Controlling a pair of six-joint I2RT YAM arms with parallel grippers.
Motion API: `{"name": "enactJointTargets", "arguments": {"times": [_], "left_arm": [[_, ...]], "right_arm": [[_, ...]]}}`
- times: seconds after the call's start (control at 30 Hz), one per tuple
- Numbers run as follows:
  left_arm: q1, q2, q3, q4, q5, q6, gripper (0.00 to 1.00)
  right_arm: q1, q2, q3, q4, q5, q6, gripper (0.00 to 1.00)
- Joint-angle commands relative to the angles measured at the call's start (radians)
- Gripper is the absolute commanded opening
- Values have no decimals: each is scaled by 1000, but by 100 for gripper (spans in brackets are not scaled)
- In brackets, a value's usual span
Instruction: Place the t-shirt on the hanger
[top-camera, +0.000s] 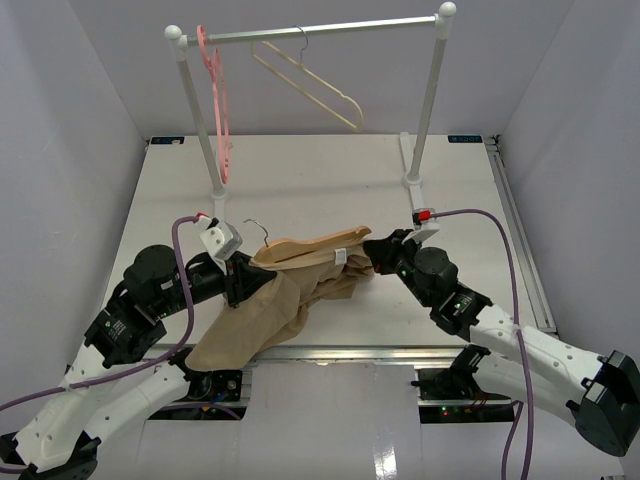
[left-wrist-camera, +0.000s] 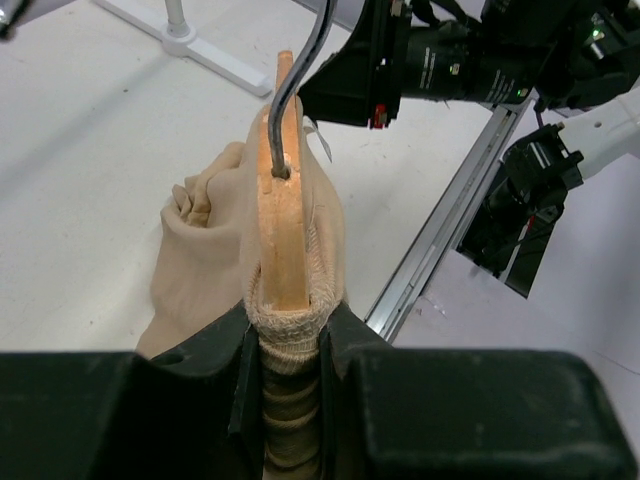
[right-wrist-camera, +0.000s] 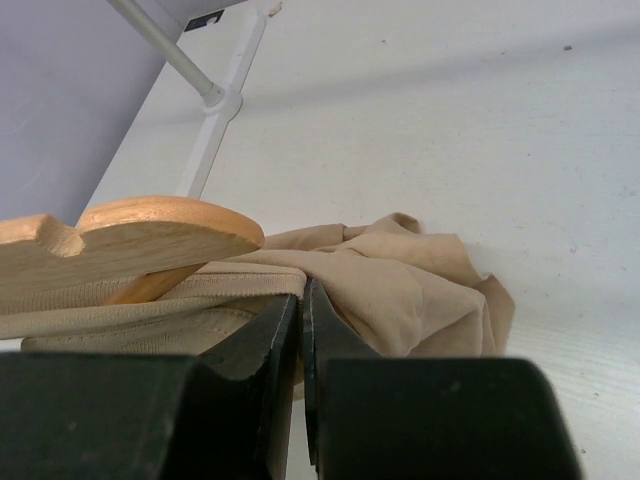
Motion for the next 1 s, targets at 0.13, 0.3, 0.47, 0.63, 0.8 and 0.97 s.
{"name": "enactJointTargets", "arguments": {"times": [0.13,0.3,0.47,0.63,0.8,0.97], "left_arm": [[-1,-29,116,17,182,31,0],[-1,-18,127,-34,211,59,0],[-1,-25,124,-35,246,64,0],[-1,-5,137,-65,293,75,0],[-1,67,168,-103,291,77,0],[-1,102,155,-136,251,93,0]], "right_arm": [[-105,-31,21,-159,82,-68,8],[-156,-65,31,-184,44,-88,8],[-205,-24,57,-196,-51,-106,8],[-232,-6,99,-231,-37,-120,8],[-248,-1,167,-286,-19,-153,8],[-256,-7,248,-355,-26,-190,8]]}}
